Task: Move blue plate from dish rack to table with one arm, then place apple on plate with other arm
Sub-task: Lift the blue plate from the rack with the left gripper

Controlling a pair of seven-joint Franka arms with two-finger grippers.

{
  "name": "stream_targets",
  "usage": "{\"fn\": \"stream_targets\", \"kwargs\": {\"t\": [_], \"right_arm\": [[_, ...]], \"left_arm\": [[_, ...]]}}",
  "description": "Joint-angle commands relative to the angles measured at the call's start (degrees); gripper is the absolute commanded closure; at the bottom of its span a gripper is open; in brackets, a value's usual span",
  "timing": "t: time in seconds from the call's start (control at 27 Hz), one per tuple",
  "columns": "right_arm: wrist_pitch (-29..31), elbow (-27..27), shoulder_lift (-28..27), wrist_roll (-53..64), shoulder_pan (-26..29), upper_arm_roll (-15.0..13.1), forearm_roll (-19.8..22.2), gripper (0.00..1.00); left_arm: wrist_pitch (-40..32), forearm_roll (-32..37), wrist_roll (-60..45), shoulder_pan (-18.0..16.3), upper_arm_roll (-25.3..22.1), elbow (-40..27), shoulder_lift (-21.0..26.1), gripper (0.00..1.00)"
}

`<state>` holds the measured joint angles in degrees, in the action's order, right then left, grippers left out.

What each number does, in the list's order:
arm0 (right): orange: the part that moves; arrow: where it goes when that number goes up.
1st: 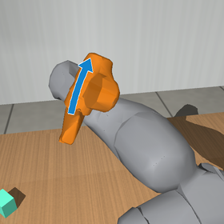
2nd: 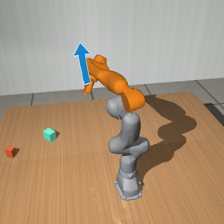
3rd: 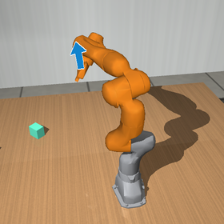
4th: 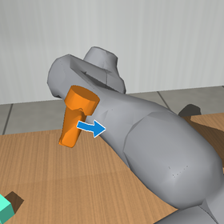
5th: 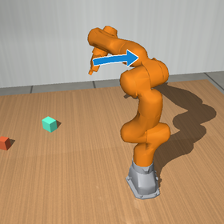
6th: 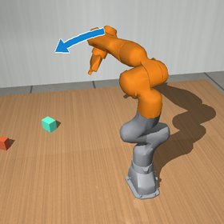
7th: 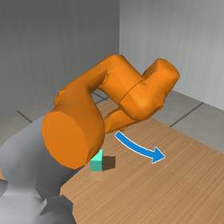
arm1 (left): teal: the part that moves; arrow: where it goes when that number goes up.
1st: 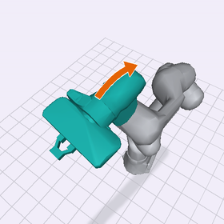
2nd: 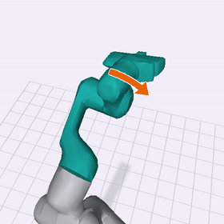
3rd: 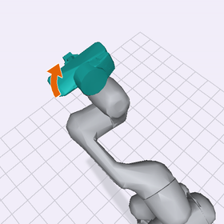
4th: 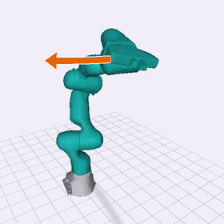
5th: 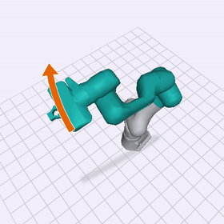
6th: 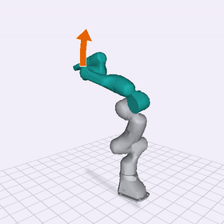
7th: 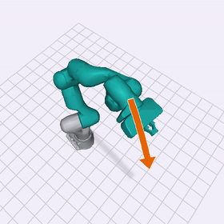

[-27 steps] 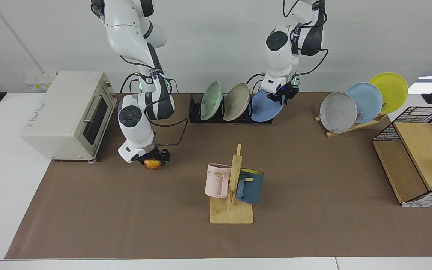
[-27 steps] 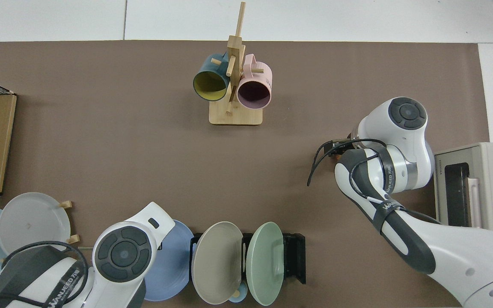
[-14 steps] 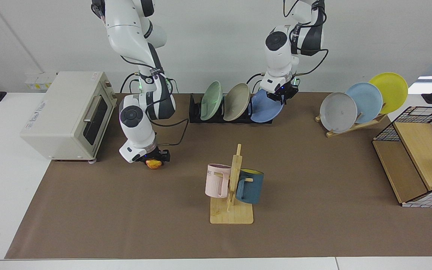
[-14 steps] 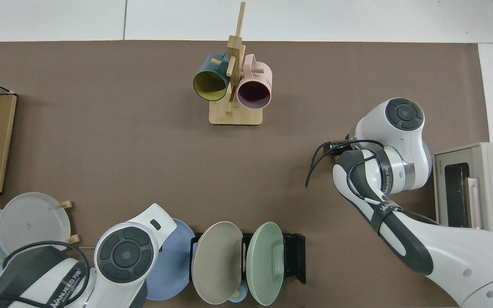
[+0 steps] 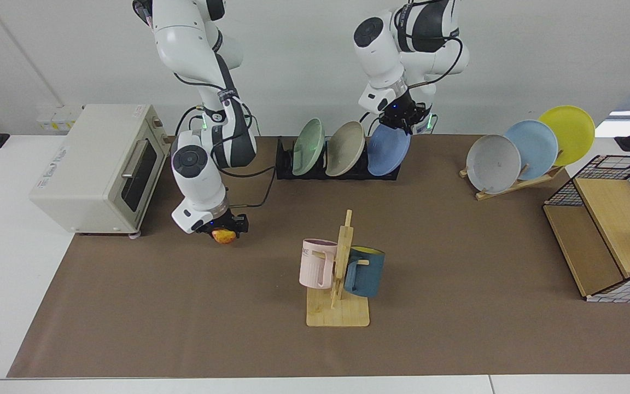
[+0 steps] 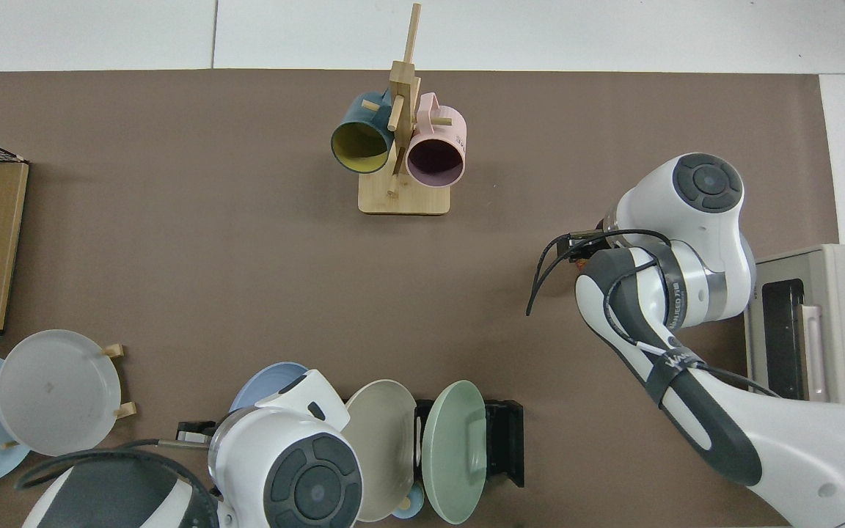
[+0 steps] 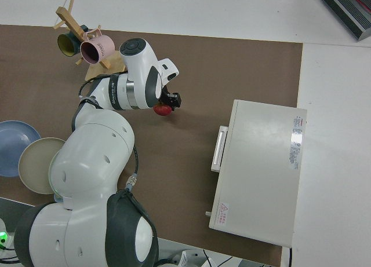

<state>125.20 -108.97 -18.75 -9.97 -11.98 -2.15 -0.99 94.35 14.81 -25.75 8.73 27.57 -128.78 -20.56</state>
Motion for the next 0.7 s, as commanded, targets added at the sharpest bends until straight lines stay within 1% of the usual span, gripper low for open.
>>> {"fn": "stream_targets", "kwargs": {"t": [0.0, 0.11, 0.19, 0.26, 0.33, 0.44, 0.59, 0.67], "right_arm": [[-3.6, 0.4, 4.3, 0.3, 0.3, 0.0, -0.3, 0.91], [-7.5, 2.3, 6.4, 0.6, 0.4, 0.0, -0.4, 0.91], [-11.7, 4.7, 7.5, 1.0, 0.7, 0.0, -0.4, 0.91], [-16.6, 7.8, 8.2, 1.7, 1.0, -0.1, -0.5, 0.91], [-19.2, 9.2, 9.0, 2.1, 1.0, -0.4, -0.5, 0.91], [-21.4, 10.0, 10.7, 3.2, 1.1, -0.8, -0.4, 0.91], [-23.3, 10.0, 12.9, 4.5, 1.3, -0.8, -0.1, 0.9], [-24.0, 10.0, 14.0, 4.9, 1.5, -0.8, 0.0, 0.9]], "left_arm": [[-2.3, 3.7, 0.3, -1.4, -0.3, 4.3, 2.2, 1.0], [-3.2, 4.7, 3.5, -5.2, -0.8, 9.7, 5.3, 1.0], [-4.3, 4.6, 4.4, -7.5, -1.2, 14.6, 8.7, 1.0], [-4.8, 4.5, 3.8, -8.3, -2.7, 19.0, 12.3, 1.0], [-4.1, 4.3, 2.9, -8.3, -5.2, 21.4, 14.5, 1.0], [-1.4, 2.5, -0.3, -8.3, -8.0, 22.0, 16.3, 1.0], [6.8, -6.8, -5.1, -8.6, -11.7, 21.5, 16.6, 1.0], [9.1, -10.9, -6.1, -8.6, -12.2, 21.2, 17.7, 1.0]]}}
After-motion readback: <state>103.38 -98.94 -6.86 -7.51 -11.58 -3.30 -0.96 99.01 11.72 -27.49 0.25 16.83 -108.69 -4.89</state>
